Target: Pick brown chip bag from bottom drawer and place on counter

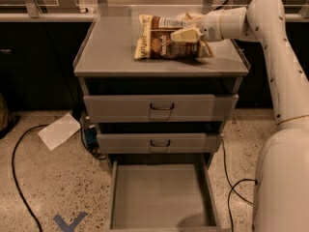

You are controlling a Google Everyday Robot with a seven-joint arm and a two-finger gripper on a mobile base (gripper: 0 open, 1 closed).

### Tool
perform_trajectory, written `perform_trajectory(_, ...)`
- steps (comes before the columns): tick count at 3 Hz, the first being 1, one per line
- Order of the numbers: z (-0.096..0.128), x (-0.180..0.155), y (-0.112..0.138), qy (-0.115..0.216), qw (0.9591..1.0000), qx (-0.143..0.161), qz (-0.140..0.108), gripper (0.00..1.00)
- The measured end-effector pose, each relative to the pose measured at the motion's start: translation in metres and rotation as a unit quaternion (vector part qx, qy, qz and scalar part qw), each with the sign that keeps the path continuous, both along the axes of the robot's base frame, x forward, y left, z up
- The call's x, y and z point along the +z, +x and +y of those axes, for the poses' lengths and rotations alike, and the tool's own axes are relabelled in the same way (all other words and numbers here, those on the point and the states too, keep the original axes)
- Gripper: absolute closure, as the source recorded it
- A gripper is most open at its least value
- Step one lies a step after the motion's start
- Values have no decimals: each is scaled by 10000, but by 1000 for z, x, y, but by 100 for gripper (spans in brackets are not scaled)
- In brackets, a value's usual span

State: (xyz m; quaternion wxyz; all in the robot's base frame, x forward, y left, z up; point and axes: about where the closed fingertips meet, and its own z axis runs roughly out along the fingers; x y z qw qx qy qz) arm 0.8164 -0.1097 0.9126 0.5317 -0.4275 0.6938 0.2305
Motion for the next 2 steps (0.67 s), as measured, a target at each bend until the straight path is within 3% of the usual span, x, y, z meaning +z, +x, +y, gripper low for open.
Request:
perform_trajectory(1,0,0,0,0,10000,0,0,0)
perform_trajectory(2,0,0,0,0,10000,0,0,0)
